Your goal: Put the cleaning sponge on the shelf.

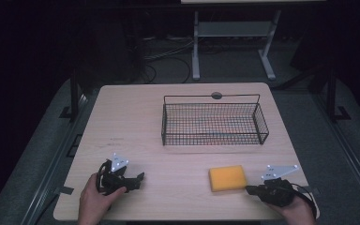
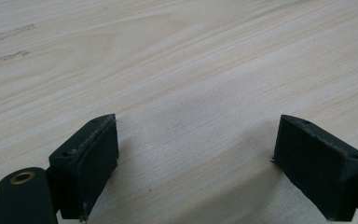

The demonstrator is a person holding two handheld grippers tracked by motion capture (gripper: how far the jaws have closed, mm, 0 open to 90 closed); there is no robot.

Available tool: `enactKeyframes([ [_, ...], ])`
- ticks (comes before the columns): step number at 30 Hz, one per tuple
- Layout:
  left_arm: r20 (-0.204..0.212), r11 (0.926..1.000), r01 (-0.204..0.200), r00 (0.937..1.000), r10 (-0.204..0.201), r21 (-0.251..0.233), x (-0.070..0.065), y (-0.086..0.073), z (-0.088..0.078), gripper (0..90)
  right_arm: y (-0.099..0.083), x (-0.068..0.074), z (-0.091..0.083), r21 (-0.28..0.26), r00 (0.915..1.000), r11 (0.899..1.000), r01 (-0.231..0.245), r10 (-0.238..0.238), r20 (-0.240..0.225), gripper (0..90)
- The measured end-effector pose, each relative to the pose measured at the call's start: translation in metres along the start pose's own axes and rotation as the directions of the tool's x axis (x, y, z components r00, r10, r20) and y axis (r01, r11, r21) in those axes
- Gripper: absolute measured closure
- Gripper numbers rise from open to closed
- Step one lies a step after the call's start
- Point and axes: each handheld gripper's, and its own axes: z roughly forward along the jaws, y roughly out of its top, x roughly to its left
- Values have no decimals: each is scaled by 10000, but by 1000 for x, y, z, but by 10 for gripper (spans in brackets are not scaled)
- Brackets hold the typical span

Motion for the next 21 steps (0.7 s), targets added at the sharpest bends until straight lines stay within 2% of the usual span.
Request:
enactKeyframes([
  [21, -1, 10000, 0, 10000, 0, -1, 0, 0, 0, 128, 14, -15, 5, -48, 9996, 9999, 95, -93, 256, 898],
])
